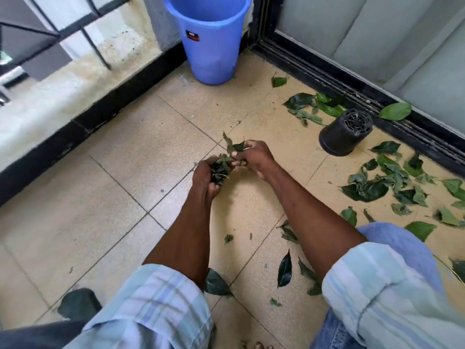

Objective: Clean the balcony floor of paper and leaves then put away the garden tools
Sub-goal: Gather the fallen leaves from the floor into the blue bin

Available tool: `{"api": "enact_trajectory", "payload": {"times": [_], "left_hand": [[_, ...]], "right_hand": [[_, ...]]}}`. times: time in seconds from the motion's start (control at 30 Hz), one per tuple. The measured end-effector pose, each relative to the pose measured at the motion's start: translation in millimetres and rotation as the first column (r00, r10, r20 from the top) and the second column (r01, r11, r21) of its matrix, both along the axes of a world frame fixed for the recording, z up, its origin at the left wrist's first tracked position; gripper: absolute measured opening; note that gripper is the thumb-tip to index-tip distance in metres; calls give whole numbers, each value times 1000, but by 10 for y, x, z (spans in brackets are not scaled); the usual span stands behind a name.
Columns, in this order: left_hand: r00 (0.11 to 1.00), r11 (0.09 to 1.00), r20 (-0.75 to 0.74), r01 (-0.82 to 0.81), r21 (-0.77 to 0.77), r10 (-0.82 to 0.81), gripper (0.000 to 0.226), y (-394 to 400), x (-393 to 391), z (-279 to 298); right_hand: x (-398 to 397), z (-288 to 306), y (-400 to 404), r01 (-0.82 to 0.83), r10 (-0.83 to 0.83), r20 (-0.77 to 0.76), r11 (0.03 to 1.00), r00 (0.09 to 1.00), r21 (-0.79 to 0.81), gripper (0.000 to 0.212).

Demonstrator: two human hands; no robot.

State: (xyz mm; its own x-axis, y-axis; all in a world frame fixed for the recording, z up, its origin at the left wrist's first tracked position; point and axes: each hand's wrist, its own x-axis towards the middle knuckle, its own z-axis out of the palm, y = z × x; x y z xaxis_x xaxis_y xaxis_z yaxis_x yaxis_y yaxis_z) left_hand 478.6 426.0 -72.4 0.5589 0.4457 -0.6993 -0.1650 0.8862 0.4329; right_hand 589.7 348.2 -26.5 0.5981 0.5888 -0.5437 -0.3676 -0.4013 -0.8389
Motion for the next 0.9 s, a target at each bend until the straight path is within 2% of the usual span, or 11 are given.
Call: {"api": "enact_trajectory", "payload": {"times": [0.1,0.2,0.3,0.37,0.5,0.53,0.6,0.63,0.7,0.73,0.9], "left_hand": [[996,1000,86,24,-10,-23,12,61,-210,60],[997,997,28,73,11,-73,9,115,-453,24],[985,991,-145,108,85,-95,18,77,-677,-42],[956,991,-291,65,118,-28,10,73,-773,-91],[932,991,-348,-61,116,98,9,125,-940,-132],[923,990,-366,-84,114,120,9,134,-984,-132],[910,991,-393,-98,94,128,8,148,-1066,-141],[916,992,-383,-97,78,120,8,151,-1100,-145],[925,995,-366,-90,49,102,13,122,-1125,-147],[926,996,-366,-82,45,93,16,109,-1127,-151],[954,999,-298,-32,23,37,30,56,-1116,-132]], "right_hand": [[-271,-130,121,-141,180,199,971,963,-195,22],[-461,-318,238,-137,237,297,936,925,-323,30],[-717,-477,321,-172,329,357,898,874,-405,19],[-884,-466,305,-230,390,378,885,839,-404,14],[-955,-379,-11,-358,443,277,881,853,-308,20],[-966,-410,-141,-481,576,273,806,770,-344,18],[-1051,-478,-392,-697,849,259,527,461,-486,20],[-1101,-530,-491,-727,918,258,397,302,-561,24],[-1141,-665,-620,-726,944,306,297,125,-620,28],[-1137,-692,-652,-727,936,340,295,89,-620,28],[-1060,-681,-724,-722,917,390,329,89,-609,30]]}}
